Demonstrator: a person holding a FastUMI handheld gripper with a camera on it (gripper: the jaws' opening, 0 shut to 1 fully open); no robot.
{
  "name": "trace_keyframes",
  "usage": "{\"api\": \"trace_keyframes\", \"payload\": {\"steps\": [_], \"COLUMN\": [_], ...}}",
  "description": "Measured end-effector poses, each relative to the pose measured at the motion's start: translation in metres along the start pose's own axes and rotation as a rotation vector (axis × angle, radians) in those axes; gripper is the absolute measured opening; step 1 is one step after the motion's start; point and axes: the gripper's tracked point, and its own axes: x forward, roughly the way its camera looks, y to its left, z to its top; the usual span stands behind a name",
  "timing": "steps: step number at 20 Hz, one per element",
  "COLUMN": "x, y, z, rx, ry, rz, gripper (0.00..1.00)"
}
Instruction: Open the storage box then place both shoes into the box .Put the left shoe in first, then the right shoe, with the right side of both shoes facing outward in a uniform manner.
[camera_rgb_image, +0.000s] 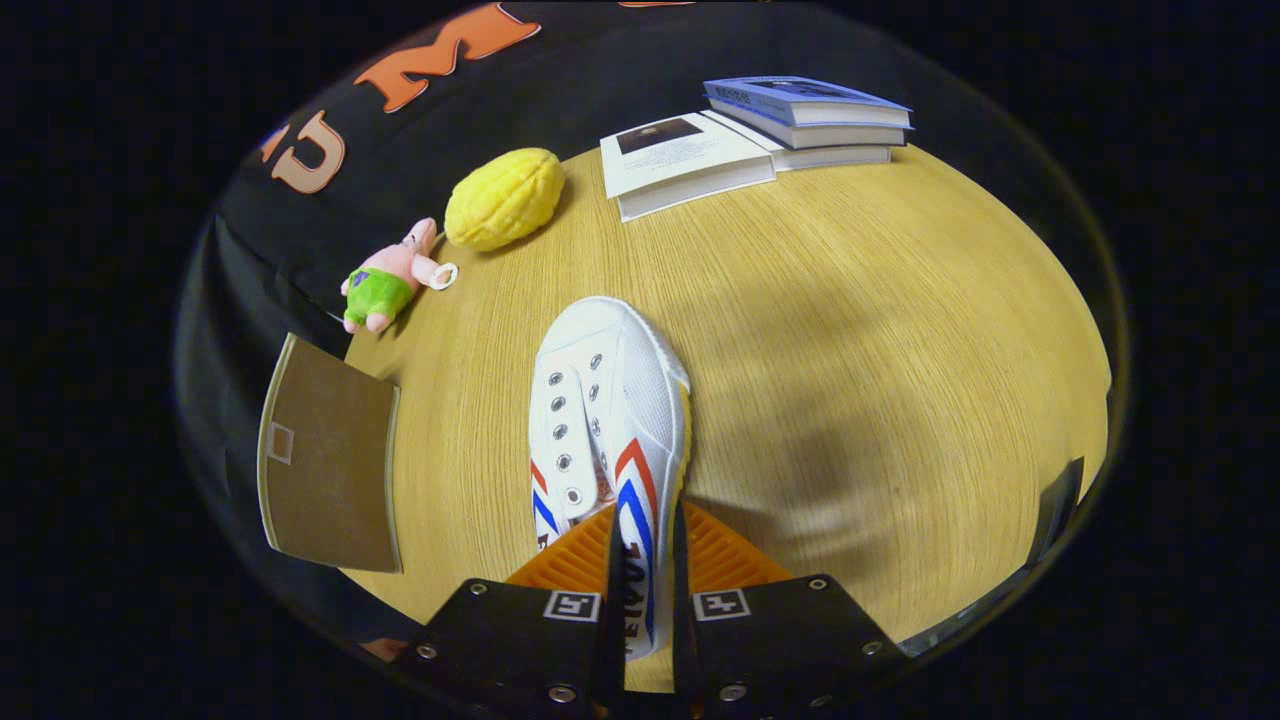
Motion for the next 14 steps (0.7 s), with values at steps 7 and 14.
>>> {"api": "trace_keyframes", "payload": {"steps": [7, 14], "x": [-0.021, -0.06], "y": [0.061, 0.164], "z": [0.019, 0.05], "rx": [0.046, -0.015], "ry": [0.007, -0.029], "rz": [0.072, 0.182], "gripper": [0.09, 0.08]}}
